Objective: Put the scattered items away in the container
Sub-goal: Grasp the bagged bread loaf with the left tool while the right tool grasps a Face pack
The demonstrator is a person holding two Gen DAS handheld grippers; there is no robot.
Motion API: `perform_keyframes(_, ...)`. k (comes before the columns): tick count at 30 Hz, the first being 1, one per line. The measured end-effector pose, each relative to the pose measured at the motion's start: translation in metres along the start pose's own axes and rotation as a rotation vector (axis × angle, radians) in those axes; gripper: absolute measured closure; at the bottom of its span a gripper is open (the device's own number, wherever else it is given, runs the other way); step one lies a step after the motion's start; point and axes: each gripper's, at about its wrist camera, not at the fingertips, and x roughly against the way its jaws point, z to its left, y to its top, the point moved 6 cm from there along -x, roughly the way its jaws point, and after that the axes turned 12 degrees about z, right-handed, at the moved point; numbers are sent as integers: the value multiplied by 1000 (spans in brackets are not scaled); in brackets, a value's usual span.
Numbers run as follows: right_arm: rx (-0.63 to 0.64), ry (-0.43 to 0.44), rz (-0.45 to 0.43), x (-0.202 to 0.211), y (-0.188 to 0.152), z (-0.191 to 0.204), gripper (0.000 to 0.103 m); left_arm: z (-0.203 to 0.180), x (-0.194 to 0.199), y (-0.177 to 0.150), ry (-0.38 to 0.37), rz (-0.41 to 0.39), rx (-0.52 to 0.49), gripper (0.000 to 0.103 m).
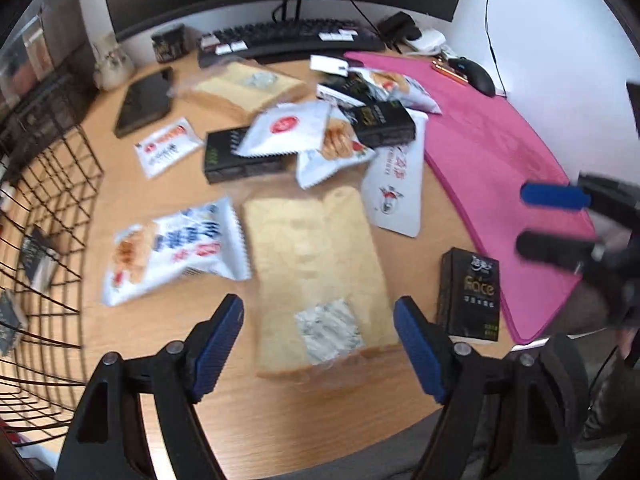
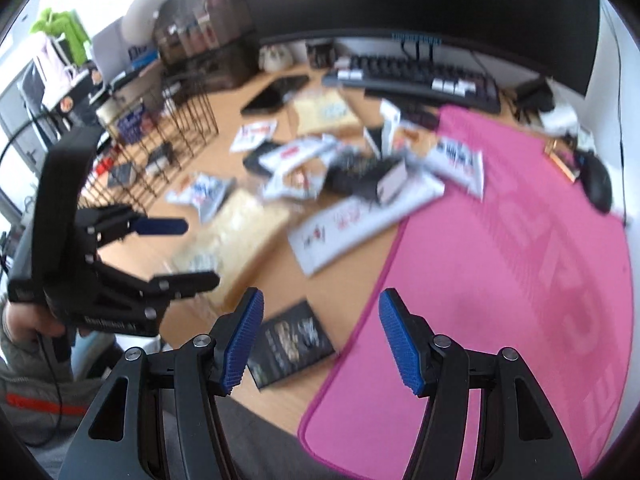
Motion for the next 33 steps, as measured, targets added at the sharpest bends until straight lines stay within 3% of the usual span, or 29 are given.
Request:
perform_keyframes(6,55,22,52,-28,-20,18,42,-14,-12,9,61,-3,-48,15)
perform_keyframes(9,99,-34,74,-39,-26,28,42,-12,-17,12,122,-6,-62,15)
perform_keyframes(12,127,-73,62,-42,-27,33,42,-4,-21,12,91,-2,-32,13)
perform_keyframes(16,134,-118,51,-45,-26,35,28,4,-23,10,57,-5,-12,11)
perform_keyframes(19,153,-114,53,-48,-25,41,26,6,-23,9,46,-14,-8,11)
perform_keyframes(23,215,-145,108,-65,-29,53,26,8,-23,9,43,-16,-8,11)
perform_keyframes(24,220,-137,86,-64,-28,55,26,7,-23,9,43,-19,-7,11)
perform_keyframes(26,187,-117,76,-63,-27,51,28,6,-25,9,47,-25,-12,11)
perform_keyframes(27,164,-107,68,-61,-26,46,35,5,-26,9,51,-27,-16,11)
perform_keyframes(33,98,-71,55,-50,-21,30,36,0,-33,21,98,-26,-43,6)
